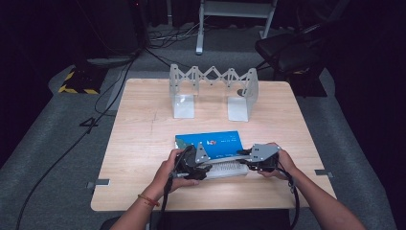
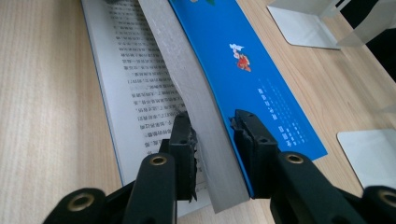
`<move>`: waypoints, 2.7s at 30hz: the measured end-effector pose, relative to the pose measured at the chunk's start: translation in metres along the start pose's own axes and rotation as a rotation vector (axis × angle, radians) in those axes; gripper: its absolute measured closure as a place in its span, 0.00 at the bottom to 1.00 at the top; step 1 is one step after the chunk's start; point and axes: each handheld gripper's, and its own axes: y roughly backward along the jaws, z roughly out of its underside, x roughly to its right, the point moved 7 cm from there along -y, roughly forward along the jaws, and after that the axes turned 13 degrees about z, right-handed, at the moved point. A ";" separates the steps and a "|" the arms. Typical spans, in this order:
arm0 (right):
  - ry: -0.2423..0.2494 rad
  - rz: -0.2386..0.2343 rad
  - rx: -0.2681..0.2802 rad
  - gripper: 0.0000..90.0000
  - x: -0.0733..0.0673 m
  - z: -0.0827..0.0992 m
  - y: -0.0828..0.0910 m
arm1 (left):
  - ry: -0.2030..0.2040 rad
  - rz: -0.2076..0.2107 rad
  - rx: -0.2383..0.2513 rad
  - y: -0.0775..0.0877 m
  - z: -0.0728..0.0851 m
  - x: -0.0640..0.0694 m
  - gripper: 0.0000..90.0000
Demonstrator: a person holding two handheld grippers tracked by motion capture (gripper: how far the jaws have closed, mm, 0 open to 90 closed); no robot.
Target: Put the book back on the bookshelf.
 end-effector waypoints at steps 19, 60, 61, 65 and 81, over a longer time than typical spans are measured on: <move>-0.093 -0.044 0.089 0.67 -0.001 -0.009 -0.002 | -0.072 -0.014 0.037 0.000 0.015 -0.008 0.75; -0.316 0.084 -0.061 0.50 0.040 0.043 -0.011 | -0.015 -0.060 0.203 0.018 0.010 -0.012 0.82; -0.323 0.091 -0.083 0.51 0.042 0.052 -0.016 | -0.014 -0.060 0.211 0.021 0.010 -0.013 0.82; -0.364 0.051 -0.104 0.49 0.037 0.061 -0.032 | -0.013 -0.054 0.242 0.027 0.011 -0.014 0.82; -0.444 -0.011 0.058 0.59 0.040 0.037 -0.018 | -0.032 0.028 0.374 0.028 -0.011 -0.010 0.82</move>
